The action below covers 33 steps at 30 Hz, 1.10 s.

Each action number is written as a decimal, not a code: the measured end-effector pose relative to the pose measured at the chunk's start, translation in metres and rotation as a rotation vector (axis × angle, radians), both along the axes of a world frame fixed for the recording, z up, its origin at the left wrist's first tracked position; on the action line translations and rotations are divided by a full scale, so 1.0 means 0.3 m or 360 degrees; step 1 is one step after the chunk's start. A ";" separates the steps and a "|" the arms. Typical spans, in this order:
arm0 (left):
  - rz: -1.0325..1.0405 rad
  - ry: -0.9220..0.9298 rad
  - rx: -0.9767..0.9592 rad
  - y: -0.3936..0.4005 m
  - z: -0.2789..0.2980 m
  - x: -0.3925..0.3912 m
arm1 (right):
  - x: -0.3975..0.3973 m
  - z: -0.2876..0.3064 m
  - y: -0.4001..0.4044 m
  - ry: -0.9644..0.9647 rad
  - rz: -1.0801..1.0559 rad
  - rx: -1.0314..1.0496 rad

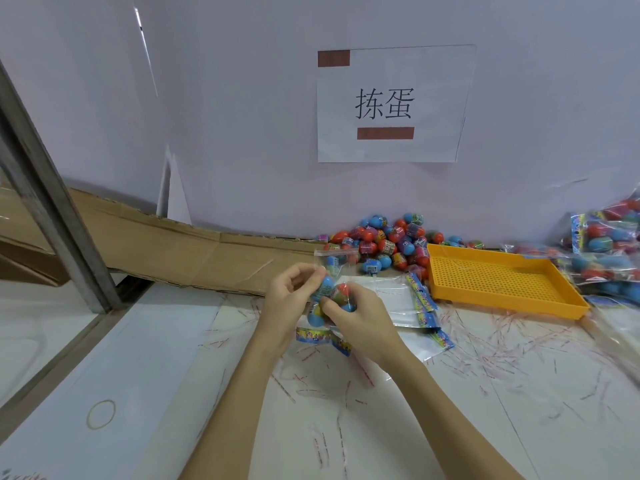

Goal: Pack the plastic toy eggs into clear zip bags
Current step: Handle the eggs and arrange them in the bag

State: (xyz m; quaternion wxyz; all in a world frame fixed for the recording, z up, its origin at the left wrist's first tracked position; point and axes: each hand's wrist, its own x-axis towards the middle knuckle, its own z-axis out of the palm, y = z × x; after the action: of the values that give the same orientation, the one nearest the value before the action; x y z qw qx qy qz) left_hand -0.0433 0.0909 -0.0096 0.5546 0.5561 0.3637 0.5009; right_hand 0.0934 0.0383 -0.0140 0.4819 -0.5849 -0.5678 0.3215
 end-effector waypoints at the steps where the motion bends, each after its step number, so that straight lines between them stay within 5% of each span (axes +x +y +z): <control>1: -0.0031 -0.0015 -0.0037 0.001 0.001 -0.001 | 0.002 -0.002 0.001 0.0027 0.0018 -0.0034; 9: 0.0031 -0.0025 -0.0015 0.001 0.007 -0.015 | 0.014 -0.002 -0.004 -0.0065 0.0146 -0.0060; 13: 0.0063 0.0116 0.0120 0.003 0.001 -0.019 | 0.024 0.030 -0.007 0.0286 -0.0006 0.0121; 22: -0.0047 -0.0196 -0.0230 0.000 0.009 -0.011 | 0.076 0.064 -0.019 0.0581 -0.0073 0.0191; 33: 0.0016 -0.0081 -0.0292 0.004 0.008 -0.017 | 0.116 0.070 -0.012 0.0549 -0.0172 0.0157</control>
State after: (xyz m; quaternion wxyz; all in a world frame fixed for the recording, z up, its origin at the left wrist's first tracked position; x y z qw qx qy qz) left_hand -0.0483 0.0922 -0.0072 0.6097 0.4882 0.3965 0.4824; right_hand 0.1282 0.0347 0.0070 0.6168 -0.5265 -0.4595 0.3624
